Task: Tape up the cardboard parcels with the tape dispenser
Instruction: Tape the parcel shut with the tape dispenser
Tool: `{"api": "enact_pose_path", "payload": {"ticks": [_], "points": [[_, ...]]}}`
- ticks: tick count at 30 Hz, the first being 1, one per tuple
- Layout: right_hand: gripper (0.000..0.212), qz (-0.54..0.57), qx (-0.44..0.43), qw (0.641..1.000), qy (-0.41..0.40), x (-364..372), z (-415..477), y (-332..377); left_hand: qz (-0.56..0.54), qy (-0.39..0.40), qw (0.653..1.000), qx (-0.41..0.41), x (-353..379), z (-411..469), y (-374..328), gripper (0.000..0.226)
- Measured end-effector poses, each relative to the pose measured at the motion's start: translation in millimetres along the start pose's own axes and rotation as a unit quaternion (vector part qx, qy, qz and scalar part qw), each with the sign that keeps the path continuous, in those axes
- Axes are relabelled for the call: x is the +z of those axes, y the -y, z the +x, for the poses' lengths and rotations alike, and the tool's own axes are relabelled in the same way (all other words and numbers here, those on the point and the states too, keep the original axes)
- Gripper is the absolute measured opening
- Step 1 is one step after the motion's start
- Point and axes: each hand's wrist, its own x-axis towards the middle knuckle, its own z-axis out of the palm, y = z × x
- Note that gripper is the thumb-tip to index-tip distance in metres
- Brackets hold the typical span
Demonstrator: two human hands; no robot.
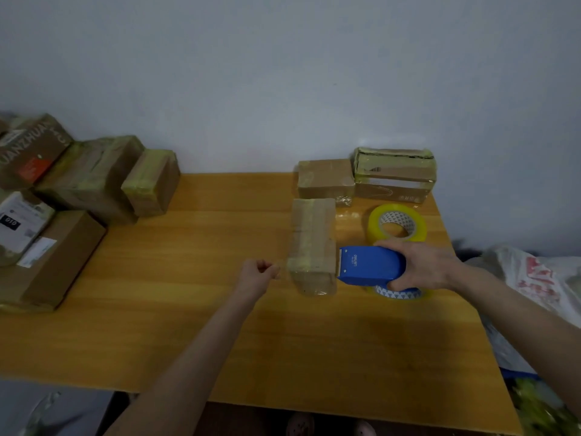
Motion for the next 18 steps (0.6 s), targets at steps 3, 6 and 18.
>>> {"api": "enact_pose_path", "payload": {"ticks": [3,6,18], "points": [[0.078,0.000,0.016,1.000,0.027,8,7,3,0.018,0.010,1.000,0.010,11,5,4,0.021],[0.083,0.020,0.033,0.998,0.041,13,10,4,0.046,0.027,0.998,0.022,19,14,7,0.020],[0.085,0.005,0.031,1.000,0.000,28,0,7,0.316,-0.115,0.855,0.396,12,-14,14,0.047]]}}
